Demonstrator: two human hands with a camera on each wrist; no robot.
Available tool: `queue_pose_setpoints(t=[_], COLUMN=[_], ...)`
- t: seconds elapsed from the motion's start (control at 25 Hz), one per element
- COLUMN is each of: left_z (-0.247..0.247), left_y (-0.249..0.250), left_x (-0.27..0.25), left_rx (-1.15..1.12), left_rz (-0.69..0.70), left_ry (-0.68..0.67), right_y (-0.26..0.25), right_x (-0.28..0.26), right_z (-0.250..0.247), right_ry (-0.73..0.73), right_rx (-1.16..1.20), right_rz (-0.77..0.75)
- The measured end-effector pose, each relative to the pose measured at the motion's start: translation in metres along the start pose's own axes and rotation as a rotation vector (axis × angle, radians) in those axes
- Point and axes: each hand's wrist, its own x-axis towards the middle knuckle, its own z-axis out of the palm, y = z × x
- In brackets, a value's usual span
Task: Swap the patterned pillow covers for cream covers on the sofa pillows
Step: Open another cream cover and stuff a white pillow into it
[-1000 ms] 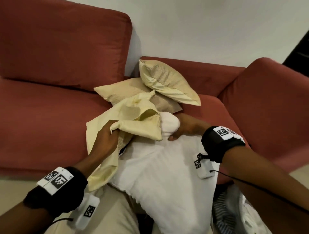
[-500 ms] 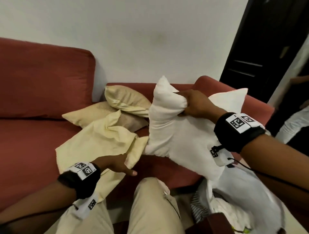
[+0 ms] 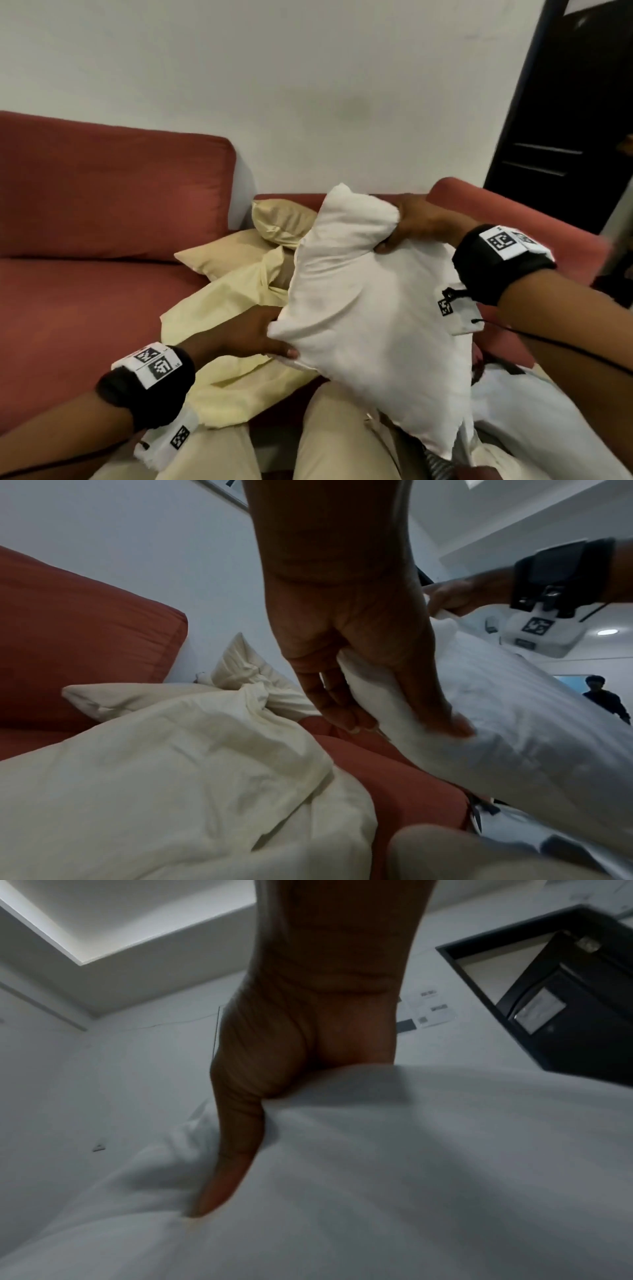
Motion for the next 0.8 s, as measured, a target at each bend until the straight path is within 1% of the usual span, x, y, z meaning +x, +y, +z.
queue_pose_setpoints(t=[0.08, 0.16, 0.2, 0.24, 0.28, 0.32, 0.36, 0.4, 0.48, 0.52, 0.6, 0.68, 0.8], left_z=[-0.001, 0.005, 0.010, 0.015, 0.019, 0.024, 0.028, 0.033, 0.040, 0.043, 0.041, 0.035, 0.033], left_y=[-0.019, -0.043, -0.054, -0.066, -0.072, -0.077, -0.080, -0.085, -0.094, -0.101, -0.112, -0.116, -0.113], left_x=[-0.022, -0.034, -0.037, -0.038, -0.037, -0.036, -0.034, -0.031, -0.027, -0.026, -0.024, -0.023, -0.023], left_rx=[0.201, 0.405, 0.489, 0.544, 0.571, 0.567, 0.556, 0.565, 0.690, 0.752, 0.775, 0.716, 0.691], left_rz=[-0.059, -0.135, -0.176, -0.200, -0.191, -0.150, -0.077, 0.025, 0.228, 0.285, 0.312, 0.289, 0.281], left_ry=[-0.080, -0.127, -0.112, -0.069, -0.014, 0.047, 0.103, 0.141, 0.160, 0.152, 0.151, 0.176, 0.197], right_y=[0.013, 0.030, 0.037, 0.045, 0.052, 0.060, 0.069, 0.079, 0.092, 0.094, 0.096, 0.096, 0.076], right_x=[0.030, 0.059, 0.073, 0.086, 0.095, 0.103, 0.109, 0.116, 0.122, 0.124, 0.128, 0.129, 0.112], right_z=[0.039, 0.077, 0.093, 0.109, 0.121, 0.134, 0.145, 0.159, 0.185, 0.197, 0.216, 0.226, 0.231], right_ry=[-0.074, -0.102, -0.110, -0.123, -0.137, -0.159, -0.190, -0.229, -0.322, -0.351, -0.357, -0.335, -0.389], right_rx=[-0.032, -0.063, -0.080, -0.088, -0.096, -0.097, -0.089, -0.072, -0.124, -0.159, -0.243, -0.348, -0.439], right_rz=[-0.003, -0.001, 0.003, 0.006, 0.009, 0.014, 0.028, 0.046, 0.088, 0.096, 0.055, -0.030, -0.117])
